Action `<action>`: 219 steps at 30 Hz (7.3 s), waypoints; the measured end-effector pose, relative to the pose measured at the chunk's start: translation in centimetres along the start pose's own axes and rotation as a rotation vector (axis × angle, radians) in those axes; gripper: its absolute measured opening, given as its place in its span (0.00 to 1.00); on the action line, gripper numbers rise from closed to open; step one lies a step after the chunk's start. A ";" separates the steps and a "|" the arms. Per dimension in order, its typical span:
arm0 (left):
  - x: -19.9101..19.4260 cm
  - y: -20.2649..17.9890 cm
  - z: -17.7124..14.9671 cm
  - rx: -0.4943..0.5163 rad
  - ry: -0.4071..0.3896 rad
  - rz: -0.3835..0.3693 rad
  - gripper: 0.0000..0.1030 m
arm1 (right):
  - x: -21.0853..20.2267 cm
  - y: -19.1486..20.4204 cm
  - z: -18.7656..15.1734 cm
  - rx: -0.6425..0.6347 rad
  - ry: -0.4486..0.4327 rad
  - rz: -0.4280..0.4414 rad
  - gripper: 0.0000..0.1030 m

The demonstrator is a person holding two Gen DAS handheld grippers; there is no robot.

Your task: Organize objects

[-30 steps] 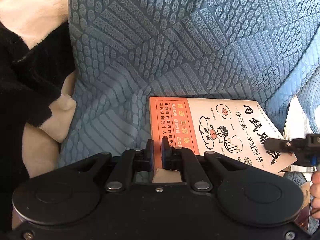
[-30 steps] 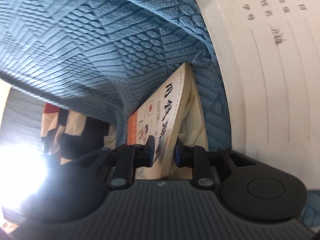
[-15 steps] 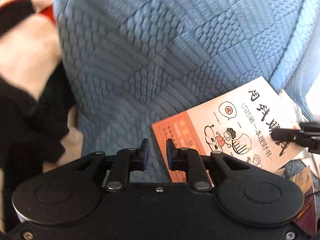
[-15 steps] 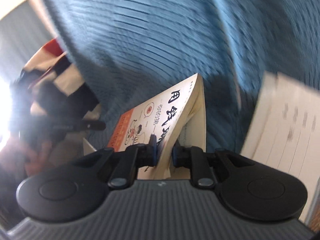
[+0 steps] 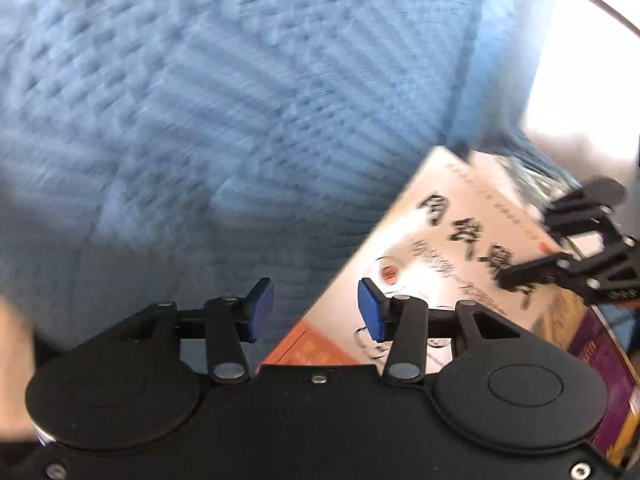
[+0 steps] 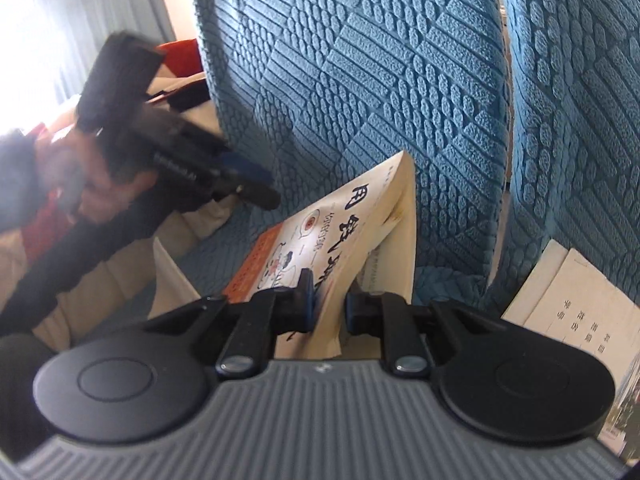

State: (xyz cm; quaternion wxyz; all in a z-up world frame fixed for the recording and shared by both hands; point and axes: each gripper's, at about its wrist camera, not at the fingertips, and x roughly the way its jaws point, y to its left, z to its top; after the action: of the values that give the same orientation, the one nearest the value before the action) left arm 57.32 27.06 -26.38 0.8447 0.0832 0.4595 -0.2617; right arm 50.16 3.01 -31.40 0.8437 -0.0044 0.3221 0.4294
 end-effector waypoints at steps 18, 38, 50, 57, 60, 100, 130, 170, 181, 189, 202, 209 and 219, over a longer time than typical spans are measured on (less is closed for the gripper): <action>4.8 -0.4 6.1 0.120 0.178 -0.357 0.53 | -0.3 -1.2 -1.0 -0.145 -0.040 0.100 0.19; 1.3 -2.5 5.4 0.269 0.148 -0.245 0.23 | 0.3 -2.9 -2.4 -0.017 -0.004 0.100 0.29; -1.5 -7.3 3.5 0.433 0.122 -0.168 0.15 | -0.3 -3.9 -3.2 0.036 0.060 0.000 0.58; -2.7 -8.9 3.5 0.444 0.118 -0.186 0.13 | 0.3 -4.2 -0.9 -0.157 0.067 0.052 0.73; -2.7 -9.3 3.5 0.440 0.115 -0.188 0.13 | 1.6 -5.2 0.2 -0.149 0.089 0.167 0.76; 0.9 5.5 -4.9 -0.265 0.066 -0.399 0.84 | -4.2 1.8 -1.5 -0.494 -0.121 0.155 0.20; -7.1 -3.3 2.5 -0.251 0.016 0.048 0.58 | -7.0 -2.9 3.4 0.076 -0.002 -0.043 0.28; -16.6 -25.2 -11.9 -0.717 0.082 -0.048 0.55 | -20.5 9.7 5.9 -0.260 0.576 0.047 0.31; -12.5 -29.0 -19.0 -0.944 0.169 -0.120 0.53 | -13.5 11.8 3.2 -0.408 0.927 0.094 0.35; -10.3 -27.7 -21.5 -1.079 0.199 -0.129 0.53 | -7.5 13.2 2.6 -0.557 1.018 0.132 0.38; -6.1 -29.0 -22.0 -1.175 0.246 -0.280 0.32 | 3.3 12.5 -1.5 -0.657 1.110 0.072 0.15; -6.9 -28.2 -22.4 -1.186 0.219 -0.224 0.30 | 2.1 12.1 -2.0 -0.554 1.052 0.080 0.16; -8.2 -29.8 -20.0 -1.008 0.206 -0.065 0.32 | -4.4 10.2 -0.3 -0.289 0.811 -0.011 0.18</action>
State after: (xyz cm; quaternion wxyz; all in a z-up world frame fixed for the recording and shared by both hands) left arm 23.61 12.42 -28.00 0.7216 -0.3232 0.6117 -0.0244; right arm 40.71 6.16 -26.47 0.6417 -0.2928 0.5641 0.4293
